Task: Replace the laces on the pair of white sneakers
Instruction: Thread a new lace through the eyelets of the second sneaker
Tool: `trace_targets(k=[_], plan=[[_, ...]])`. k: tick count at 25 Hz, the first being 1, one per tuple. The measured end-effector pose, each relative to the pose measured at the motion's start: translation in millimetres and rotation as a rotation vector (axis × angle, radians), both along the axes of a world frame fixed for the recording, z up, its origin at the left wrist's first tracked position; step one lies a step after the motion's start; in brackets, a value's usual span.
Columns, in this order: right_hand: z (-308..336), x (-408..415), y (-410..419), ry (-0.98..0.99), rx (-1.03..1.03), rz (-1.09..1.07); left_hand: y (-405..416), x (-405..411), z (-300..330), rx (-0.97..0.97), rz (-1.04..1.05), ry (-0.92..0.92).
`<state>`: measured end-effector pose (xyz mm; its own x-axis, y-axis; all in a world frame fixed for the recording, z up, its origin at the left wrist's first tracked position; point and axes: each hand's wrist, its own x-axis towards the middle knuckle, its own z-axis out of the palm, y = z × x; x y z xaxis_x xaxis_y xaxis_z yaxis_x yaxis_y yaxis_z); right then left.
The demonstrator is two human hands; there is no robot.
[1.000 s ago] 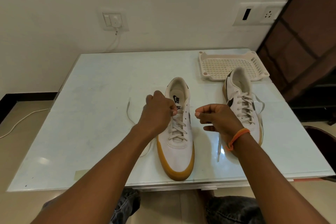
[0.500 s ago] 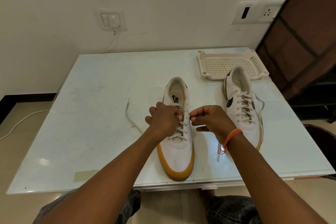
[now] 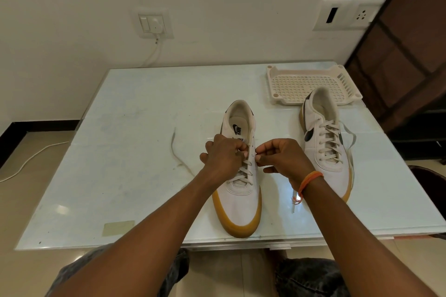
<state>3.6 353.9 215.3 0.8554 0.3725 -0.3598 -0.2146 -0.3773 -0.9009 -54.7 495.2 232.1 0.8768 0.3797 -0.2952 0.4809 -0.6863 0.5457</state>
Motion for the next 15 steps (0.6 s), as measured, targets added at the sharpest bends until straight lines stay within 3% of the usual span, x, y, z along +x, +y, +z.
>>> trace_targets(k=[6, 12, 15], plan=[[9.4, 0.5, -6.7, -0.028, -0.015, 0.047, 4.6, 1.7, -4.4, -0.140, 0.060, -0.036], [2.8, -7.1, 4.8, -0.353, -0.216, 0.067, 4.7, 2.4, 1.6, -0.018, -0.007, -0.003], [8.7, -4.5, 0.9, -0.316, -0.200, 0.079, 6.8, 2.7, 7.4, 0.124, -0.113, 0.059]])
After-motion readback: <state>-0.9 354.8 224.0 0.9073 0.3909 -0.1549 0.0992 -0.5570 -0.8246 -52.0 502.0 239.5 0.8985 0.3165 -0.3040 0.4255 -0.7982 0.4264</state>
